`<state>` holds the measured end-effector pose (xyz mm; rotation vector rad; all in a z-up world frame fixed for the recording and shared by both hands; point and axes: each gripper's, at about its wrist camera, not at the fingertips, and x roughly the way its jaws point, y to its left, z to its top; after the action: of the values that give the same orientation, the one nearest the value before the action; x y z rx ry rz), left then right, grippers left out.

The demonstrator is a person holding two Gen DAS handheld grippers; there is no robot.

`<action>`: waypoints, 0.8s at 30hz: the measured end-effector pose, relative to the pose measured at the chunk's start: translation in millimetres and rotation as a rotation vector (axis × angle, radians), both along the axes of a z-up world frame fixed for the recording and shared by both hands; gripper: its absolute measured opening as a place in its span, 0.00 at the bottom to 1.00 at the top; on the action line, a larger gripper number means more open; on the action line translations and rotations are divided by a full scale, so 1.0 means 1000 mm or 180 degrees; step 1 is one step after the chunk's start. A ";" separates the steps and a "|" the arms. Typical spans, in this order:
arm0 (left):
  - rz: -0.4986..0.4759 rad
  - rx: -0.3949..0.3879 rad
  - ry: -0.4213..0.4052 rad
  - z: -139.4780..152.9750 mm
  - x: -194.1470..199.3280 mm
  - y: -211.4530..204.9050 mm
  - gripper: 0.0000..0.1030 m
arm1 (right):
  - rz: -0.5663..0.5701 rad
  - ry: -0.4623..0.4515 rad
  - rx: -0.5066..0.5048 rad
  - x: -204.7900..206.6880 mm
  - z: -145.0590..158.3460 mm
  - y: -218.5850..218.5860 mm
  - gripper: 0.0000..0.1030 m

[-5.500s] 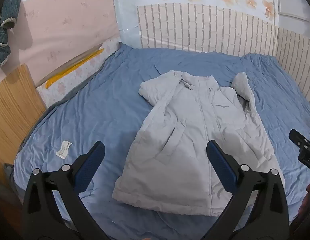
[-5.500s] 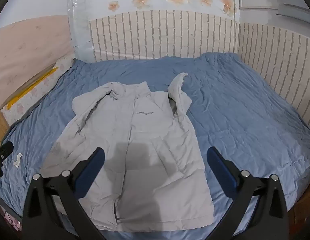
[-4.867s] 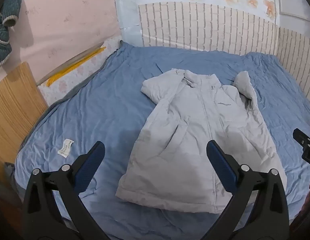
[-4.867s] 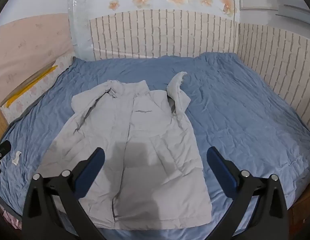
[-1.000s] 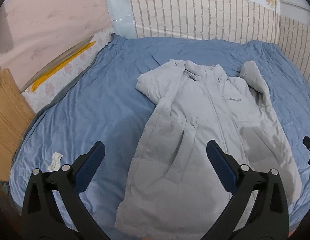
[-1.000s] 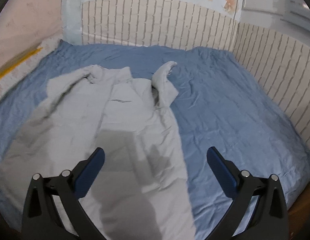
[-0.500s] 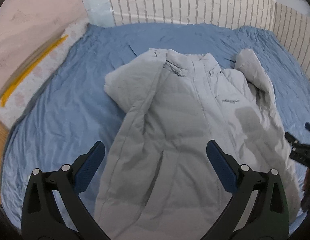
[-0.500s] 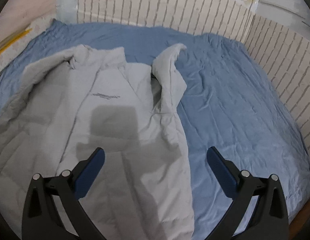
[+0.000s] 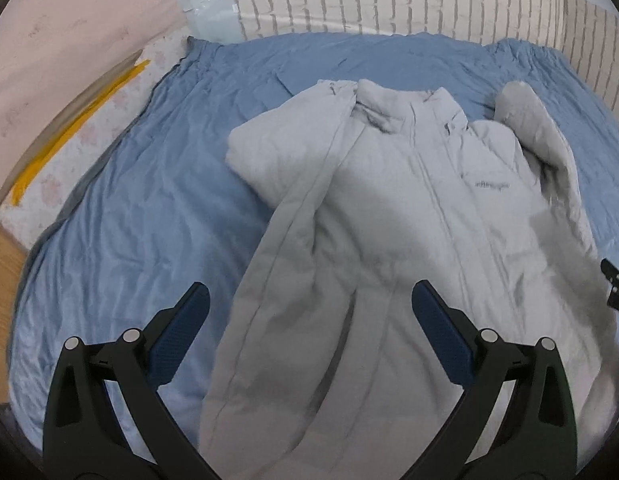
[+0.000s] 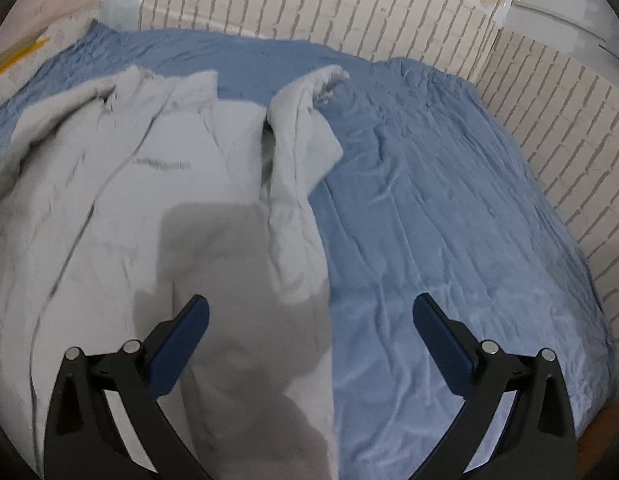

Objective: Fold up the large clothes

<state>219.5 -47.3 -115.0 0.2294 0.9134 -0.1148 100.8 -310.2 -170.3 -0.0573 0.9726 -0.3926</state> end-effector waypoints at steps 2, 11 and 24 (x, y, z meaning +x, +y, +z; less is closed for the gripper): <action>-0.0074 -0.0079 -0.0008 0.012 -0.007 0.009 0.97 | 0.0064 0.0035 0.0078 -0.007 0.005 0.001 0.99; -0.0071 -0.0455 -0.0213 0.124 0.021 0.044 0.97 | 0.0185 -0.0388 0.0170 0.010 0.105 -0.007 0.99; -0.0040 0.0075 0.0659 -0.036 0.137 0.004 0.77 | -0.0050 0.0305 0.0393 0.079 -0.003 -0.045 0.99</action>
<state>356.6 -43.7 -151.3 0.2482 1.1198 -0.1414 180.0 -354.8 -173.7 0.0437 1.0905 -0.3460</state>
